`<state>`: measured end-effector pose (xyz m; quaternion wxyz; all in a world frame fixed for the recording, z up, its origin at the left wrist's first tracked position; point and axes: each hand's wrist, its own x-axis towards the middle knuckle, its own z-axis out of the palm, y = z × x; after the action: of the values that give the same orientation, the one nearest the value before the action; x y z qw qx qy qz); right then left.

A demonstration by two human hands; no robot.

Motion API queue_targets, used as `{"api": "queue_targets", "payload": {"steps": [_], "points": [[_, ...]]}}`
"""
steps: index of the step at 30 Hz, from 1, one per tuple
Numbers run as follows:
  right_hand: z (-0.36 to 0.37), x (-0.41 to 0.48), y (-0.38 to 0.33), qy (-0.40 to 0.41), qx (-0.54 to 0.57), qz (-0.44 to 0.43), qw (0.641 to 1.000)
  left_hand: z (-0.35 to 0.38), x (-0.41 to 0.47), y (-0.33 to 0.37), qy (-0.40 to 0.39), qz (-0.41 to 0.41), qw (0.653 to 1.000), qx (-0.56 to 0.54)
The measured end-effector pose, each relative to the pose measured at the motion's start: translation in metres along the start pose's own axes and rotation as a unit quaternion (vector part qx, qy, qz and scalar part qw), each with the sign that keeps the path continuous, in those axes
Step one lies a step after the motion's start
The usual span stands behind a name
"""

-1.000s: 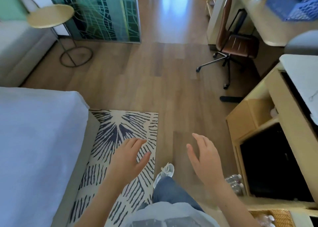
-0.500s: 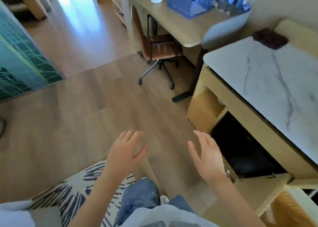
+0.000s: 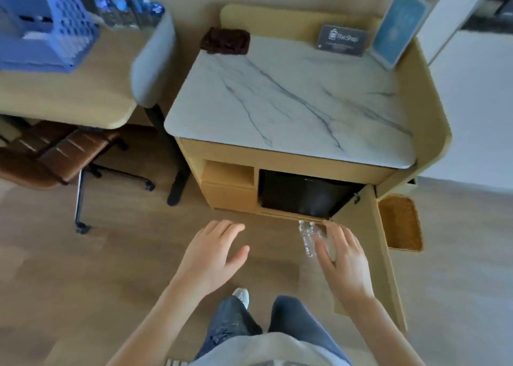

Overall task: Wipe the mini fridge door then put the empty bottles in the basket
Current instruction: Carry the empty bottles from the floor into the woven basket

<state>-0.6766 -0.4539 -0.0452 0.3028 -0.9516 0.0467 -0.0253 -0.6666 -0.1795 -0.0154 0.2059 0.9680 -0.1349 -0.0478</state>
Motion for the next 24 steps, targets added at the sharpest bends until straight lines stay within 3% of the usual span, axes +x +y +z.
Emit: {"api": "queue_targets", "payload": {"steps": [7, 12, 19, 24], "points": [[0.001, -0.002, 0.016, 0.081, -0.024, 0.156, 0.984, 0.021, 0.095, 0.004, -0.072, 0.153, 0.985, -0.019], [0.026, 0.014, 0.066, 0.083, -0.043, 0.192, 0.977, 0.089, 0.142, 0.030, -0.113, 0.204, 0.971, -0.043], [0.137, 0.061, 0.200, 0.042, -0.052, 0.204, 0.977, 0.262, 0.208, 0.019, -0.153, 0.160, 0.972, -0.082], [0.268, 0.102, 0.328, 0.035, -0.061, 0.175, 0.982, 0.431, 0.258, -0.028, -0.148, 0.139, 0.976, -0.084]]}}
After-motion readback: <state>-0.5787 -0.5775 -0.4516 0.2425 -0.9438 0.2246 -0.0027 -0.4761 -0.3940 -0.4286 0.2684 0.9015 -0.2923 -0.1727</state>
